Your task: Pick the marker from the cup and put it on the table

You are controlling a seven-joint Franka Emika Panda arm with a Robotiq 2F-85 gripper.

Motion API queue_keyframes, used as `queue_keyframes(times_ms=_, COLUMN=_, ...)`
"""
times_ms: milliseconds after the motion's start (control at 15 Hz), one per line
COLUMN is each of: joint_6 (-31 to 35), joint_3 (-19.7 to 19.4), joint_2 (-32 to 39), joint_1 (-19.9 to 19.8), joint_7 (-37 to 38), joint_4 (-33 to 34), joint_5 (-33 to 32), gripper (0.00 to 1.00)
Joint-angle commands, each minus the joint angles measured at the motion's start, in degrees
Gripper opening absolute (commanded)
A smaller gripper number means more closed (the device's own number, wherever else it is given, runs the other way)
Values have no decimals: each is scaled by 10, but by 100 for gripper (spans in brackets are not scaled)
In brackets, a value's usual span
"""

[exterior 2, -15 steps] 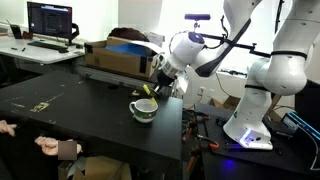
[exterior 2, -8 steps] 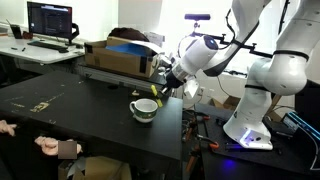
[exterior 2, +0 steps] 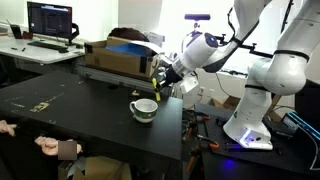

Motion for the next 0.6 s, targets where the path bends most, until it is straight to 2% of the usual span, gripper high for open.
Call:
queue_keyframes(times_ms=0, joint_6=-15, joint_3=-15, joint_2=6, joint_1=-13, joint_7=-30, joint_4=16, joint_5=49, gripper=5)
queue_keyframes(times_ms=200, joint_6=-27, joint_3=-29, joint_2=39, joint_1=-17, joint_7=-108, joint_4=31, joint_5=140, gripper=5)
queue_keyframes(times_ms=533, joint_6=-61, joint_3=-41, joint_2=92, joint_1=-25, joint_7=-137, joint_4=32, joint_5=196, gripper=5)
